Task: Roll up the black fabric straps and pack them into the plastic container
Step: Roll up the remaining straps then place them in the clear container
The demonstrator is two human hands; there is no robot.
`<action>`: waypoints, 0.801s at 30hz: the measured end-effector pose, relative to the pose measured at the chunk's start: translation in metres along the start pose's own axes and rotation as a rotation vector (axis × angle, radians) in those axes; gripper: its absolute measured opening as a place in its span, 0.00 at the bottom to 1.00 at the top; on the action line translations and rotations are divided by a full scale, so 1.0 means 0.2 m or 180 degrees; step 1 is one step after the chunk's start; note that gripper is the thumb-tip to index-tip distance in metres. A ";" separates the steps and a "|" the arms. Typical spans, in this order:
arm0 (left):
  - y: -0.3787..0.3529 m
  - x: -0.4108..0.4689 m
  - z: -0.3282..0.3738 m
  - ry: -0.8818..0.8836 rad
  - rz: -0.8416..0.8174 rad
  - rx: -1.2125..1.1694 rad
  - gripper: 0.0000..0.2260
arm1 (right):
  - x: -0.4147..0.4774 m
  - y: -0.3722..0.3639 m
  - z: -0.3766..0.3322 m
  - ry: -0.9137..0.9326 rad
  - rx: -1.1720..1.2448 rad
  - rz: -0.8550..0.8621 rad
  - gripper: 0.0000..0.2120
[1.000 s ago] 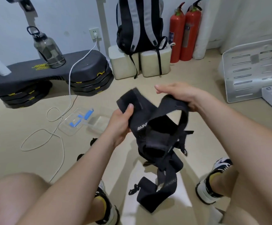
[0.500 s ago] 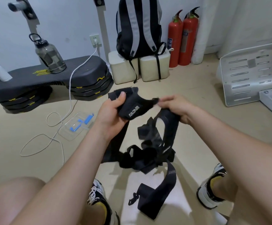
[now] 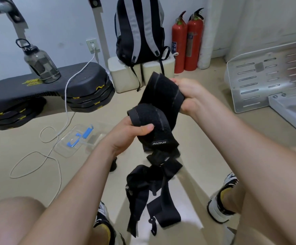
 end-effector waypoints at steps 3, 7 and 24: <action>-0.02 0.02 0.05 -0.0175 -0.0068 -0.0013 0.22 | -0.01 -0.01 0.00 -0.0098 0.0082 -0.0009 0.10; 0.02 0.03 0.13 -0.0614 0.0296 -0.0245 0.18 | -0.02 0.02 0.01 -0.0118 0.0150 0.0000 0.10; -0.14 0.02 0.10 -0.0127 0.0507 0.0089 0.09 | -0.05 0.07 0.15 0.0108 -0.0405 0.0468 0.10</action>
Point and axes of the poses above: each hand's wrist, its own x-axis towards the middle knuckle, its own y-axis out of the back of the hand, z = x × y, the point moved 5 cm from there along x, towards the middle knuckle, and after that the axes turned 12 degrees about y, right-handed, at the moved point
